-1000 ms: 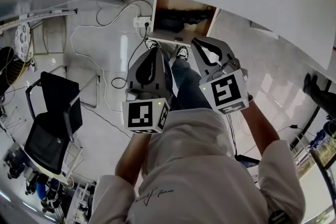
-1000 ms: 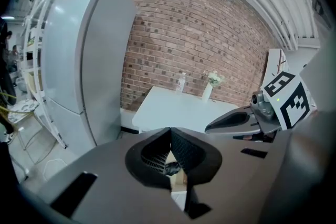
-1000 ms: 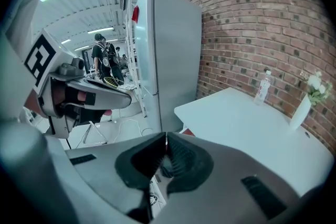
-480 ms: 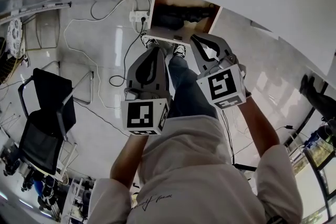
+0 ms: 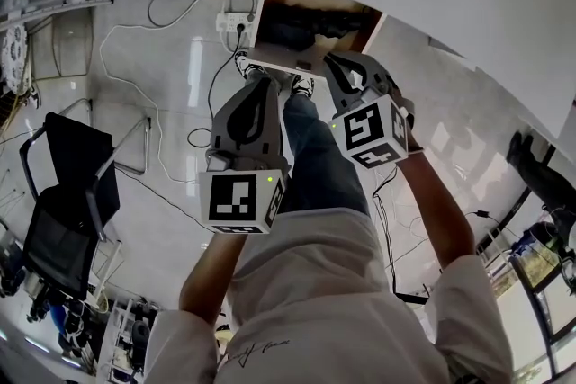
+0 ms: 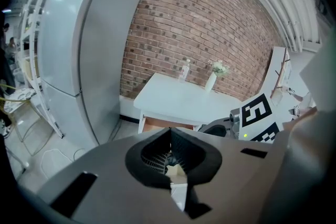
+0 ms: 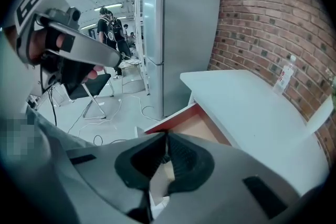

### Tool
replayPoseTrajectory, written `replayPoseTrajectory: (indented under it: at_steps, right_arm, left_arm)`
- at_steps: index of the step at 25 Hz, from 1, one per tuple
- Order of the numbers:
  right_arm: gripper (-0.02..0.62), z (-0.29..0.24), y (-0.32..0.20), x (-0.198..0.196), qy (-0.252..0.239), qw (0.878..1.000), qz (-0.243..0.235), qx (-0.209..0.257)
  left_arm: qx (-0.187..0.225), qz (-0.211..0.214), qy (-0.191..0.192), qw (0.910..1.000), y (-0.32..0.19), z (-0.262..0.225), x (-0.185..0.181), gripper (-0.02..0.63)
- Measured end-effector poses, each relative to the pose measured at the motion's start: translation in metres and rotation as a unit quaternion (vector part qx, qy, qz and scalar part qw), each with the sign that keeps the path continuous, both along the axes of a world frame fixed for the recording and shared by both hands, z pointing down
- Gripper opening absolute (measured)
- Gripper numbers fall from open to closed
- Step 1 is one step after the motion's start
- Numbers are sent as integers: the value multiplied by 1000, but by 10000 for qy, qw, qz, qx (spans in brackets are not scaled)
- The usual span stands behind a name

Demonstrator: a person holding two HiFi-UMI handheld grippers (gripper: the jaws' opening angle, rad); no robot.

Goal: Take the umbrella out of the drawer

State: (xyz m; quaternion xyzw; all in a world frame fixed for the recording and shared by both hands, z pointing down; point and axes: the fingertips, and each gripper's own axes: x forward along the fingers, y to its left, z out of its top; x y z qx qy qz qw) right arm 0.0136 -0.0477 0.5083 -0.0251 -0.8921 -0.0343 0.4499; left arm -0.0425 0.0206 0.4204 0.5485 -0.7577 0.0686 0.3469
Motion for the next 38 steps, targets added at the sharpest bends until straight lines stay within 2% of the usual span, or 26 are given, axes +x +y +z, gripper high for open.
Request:
replayPoseTrajectory:
  at_steps: [10, 22, 26, 38]
  right_arm:
    - [17, 30, -6, -3, 62, 9998, 55, 191]
    - [20, 80, -9, -6, 554, 9973, -446, 206]
    - [50, 96, -6, -6, 716, 9955, -601, 157]
    - [54, 139, -9, -11, 1114, 9865, -1111, 464]
  left_arm:
    - [-187, 178, 195, 9995, 7, 22, 2, 17]
    - [-236, 283, 350, 9987, 5, 34, 0, 17]
    - [-261, 319, 387, 9984, 6, 38, -1, 17]
    - [-320, 385, 517, 9974, 5, 52, -7, 17]
